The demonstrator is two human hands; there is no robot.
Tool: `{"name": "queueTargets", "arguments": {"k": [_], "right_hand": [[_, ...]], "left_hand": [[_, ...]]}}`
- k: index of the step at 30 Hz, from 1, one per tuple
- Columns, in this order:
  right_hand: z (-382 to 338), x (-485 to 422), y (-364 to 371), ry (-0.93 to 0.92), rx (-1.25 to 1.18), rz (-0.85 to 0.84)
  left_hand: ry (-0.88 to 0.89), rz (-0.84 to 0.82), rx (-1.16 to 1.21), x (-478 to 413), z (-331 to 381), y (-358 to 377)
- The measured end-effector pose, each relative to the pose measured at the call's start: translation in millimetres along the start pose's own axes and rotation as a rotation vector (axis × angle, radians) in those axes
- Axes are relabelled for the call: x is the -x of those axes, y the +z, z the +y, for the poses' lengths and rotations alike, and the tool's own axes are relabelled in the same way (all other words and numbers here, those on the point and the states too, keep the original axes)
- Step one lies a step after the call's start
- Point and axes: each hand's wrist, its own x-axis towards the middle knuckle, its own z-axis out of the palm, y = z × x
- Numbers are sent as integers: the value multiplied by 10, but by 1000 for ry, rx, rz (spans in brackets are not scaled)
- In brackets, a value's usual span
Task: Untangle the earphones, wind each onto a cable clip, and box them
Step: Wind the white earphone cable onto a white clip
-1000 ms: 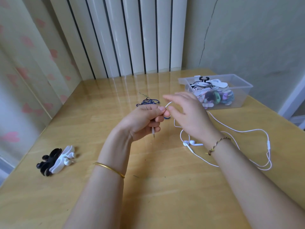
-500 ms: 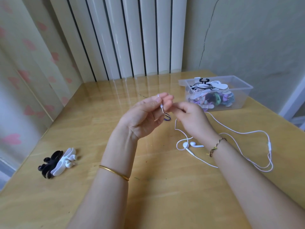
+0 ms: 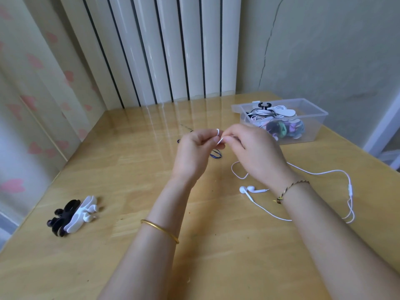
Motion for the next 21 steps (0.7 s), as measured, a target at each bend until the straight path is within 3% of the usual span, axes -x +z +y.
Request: {"name": "queueTargets", "arguments": {"k": [5,11,13,17,21], "right_hand": [[113,-7,-18,-43,118,271],[258,-68,105,81,-136,256],[241,-73,142,127,-256,129],[126,-32,171,130,-333,-139],[33,10,81,113,-277,-367]], "left_hand": [[-226,-265,162,21,-5,-59],[-215,-455,320,53,159,-70],[-202,-399,424,40,199,-91],[-271,-91,689,-9,219,-72],[-185,143,547,6,126,-18]]}}
